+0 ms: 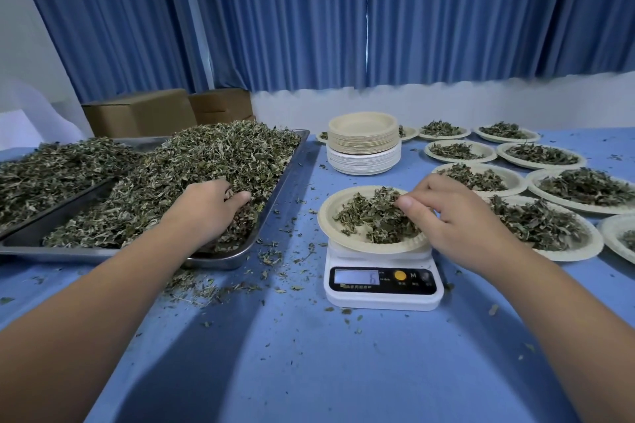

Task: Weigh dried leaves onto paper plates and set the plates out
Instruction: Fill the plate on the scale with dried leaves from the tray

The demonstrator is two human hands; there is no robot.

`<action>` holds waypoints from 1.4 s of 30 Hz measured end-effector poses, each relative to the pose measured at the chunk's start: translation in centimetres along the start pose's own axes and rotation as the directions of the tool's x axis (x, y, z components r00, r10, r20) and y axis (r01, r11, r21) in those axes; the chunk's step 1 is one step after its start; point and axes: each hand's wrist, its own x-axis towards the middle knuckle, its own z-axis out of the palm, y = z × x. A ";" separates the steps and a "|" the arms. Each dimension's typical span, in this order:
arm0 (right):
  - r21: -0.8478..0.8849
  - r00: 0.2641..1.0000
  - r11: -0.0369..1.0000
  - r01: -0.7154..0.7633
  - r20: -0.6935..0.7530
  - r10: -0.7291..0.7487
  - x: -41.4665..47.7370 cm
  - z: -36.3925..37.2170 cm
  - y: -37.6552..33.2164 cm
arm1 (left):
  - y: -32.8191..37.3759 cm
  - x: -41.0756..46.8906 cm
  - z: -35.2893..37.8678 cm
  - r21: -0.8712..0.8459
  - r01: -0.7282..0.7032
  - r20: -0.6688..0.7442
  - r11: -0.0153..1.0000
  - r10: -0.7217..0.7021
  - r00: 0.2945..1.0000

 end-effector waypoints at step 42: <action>0.117 0.981 0.986 -0.117 -0.142 0.134 -0.3 -0.8 0.5 | 13.4 -3.3 0.0 -0.498 -0.315 -0.056 0.808 0.332 0.942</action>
